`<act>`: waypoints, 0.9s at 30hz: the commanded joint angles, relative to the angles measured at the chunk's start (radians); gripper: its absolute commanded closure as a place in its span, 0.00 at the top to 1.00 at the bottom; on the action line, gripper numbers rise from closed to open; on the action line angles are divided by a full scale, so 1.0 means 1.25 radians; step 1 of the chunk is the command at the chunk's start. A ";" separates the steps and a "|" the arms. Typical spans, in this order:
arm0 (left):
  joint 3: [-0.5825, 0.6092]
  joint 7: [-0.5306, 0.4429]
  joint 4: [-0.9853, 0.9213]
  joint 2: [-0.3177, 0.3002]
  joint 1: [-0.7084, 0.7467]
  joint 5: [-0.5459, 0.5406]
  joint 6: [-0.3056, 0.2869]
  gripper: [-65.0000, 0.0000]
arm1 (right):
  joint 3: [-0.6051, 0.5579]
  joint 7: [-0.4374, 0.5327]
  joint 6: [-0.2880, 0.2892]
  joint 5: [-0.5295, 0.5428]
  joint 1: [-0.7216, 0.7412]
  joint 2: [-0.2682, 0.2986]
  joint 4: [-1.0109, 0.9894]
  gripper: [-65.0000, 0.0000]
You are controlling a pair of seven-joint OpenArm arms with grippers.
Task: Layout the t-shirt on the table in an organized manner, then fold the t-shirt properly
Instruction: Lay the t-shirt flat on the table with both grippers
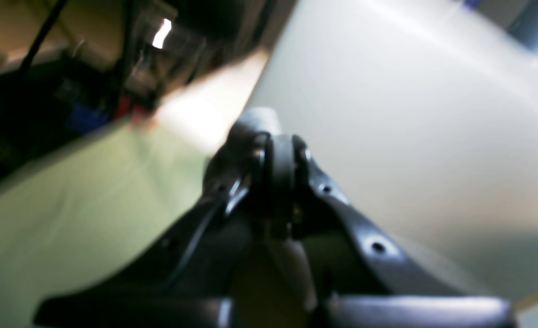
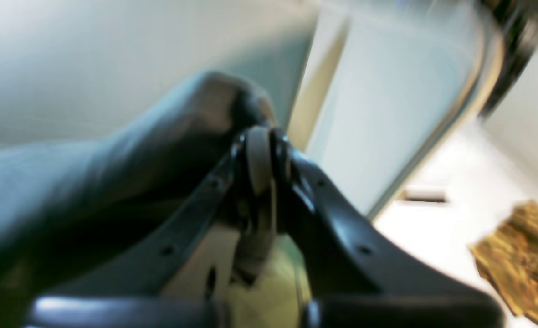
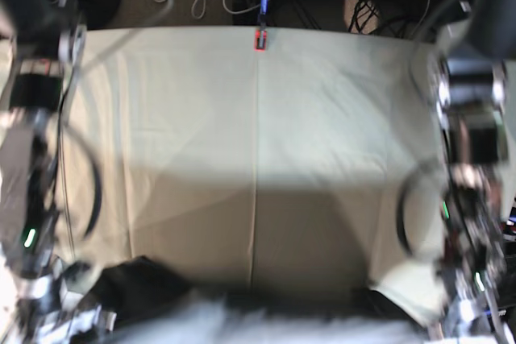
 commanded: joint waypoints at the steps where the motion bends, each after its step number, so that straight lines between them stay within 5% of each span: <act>1: -0.004 -0.034 0.047 -0.006 0.007 0.005 -0.015 0.00 | 0.006 0.059 0.001 -0.001 -0.021 -0.004 0.030 0.00; 8: -0.051 -0.035 0.184 -0.001 0.302 0.003 -0.019 0.00 | 0.007 0.175 0.001 -0.001 -0.316 -0.035 0.062 0.00; 16: -0.140 -0.035 0.282 0.027 0.599 0.003 -0.020 0.00 | 0.029 0.196 0.001 -0.001 -0.554 -0.039 0.072 0.00; 27: -0.170 -0.037 0.283 0.074 0.722 0.003 -0.021 0.00 | 0.110 0.197 0.001 -0.001 -0.734 -0.041 0.114 0.00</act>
